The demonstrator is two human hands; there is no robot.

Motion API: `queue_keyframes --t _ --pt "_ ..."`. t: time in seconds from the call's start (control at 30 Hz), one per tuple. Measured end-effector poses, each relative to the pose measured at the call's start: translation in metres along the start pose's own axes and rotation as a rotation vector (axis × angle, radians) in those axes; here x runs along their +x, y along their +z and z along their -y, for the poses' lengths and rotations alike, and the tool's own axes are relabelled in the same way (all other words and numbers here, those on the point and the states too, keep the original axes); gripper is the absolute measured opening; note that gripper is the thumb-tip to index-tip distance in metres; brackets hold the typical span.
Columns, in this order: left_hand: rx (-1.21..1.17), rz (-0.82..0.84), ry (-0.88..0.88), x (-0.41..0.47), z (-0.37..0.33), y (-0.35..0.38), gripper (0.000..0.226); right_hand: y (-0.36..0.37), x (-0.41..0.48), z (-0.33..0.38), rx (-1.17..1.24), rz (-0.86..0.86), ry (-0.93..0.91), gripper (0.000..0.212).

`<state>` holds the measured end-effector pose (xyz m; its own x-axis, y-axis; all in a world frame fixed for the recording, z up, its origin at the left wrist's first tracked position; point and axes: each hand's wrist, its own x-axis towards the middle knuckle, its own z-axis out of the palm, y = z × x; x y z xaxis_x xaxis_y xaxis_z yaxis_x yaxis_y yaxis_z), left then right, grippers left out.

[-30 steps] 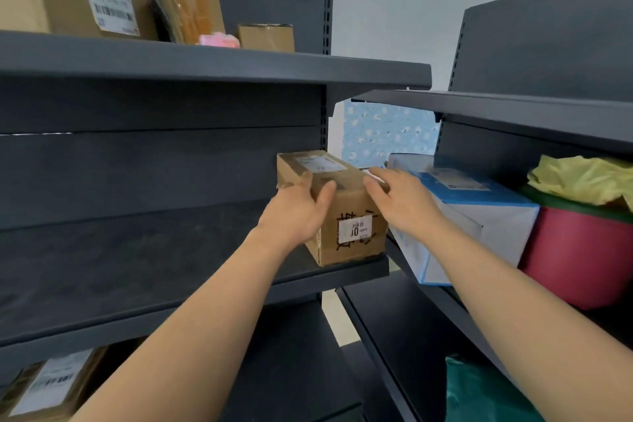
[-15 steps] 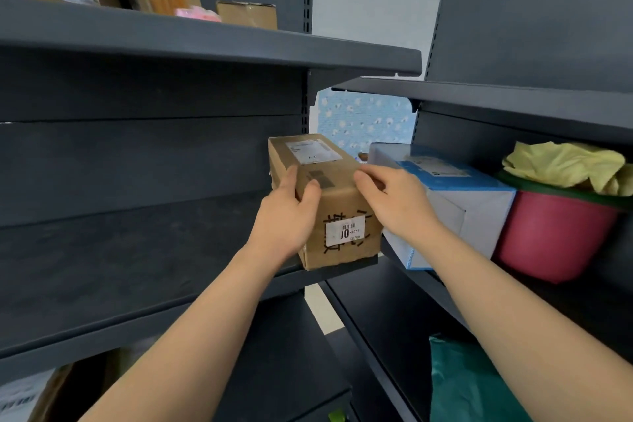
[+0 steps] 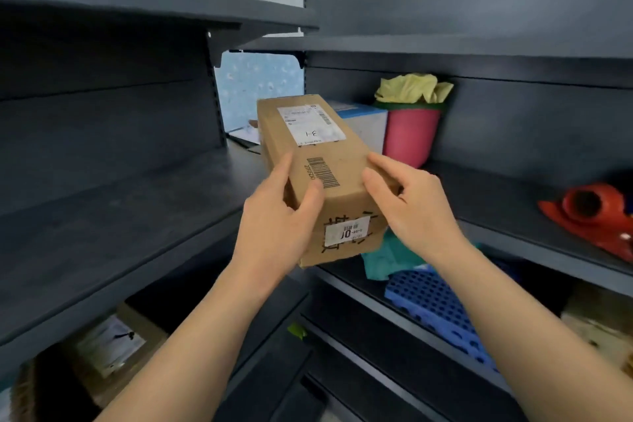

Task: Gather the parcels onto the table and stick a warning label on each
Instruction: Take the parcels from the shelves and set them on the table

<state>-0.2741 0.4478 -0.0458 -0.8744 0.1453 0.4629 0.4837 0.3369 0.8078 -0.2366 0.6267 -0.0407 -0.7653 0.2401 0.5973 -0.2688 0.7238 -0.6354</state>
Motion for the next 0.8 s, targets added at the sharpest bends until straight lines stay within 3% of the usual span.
queue_keyframes --t 0.33,0.8 --pt "-0.197 0.346 0.055 -0.123 -0.043 0.039 0.062 -0.099 -0.169 0.023 -0.221 -0.185 0.276 0.049" --pt "-0.414 0.934 0.186 -0.342 -0.154 0.16 0.061 -0.273 -0.414 0.043 -0.572 -0.452 0.699 0.048"
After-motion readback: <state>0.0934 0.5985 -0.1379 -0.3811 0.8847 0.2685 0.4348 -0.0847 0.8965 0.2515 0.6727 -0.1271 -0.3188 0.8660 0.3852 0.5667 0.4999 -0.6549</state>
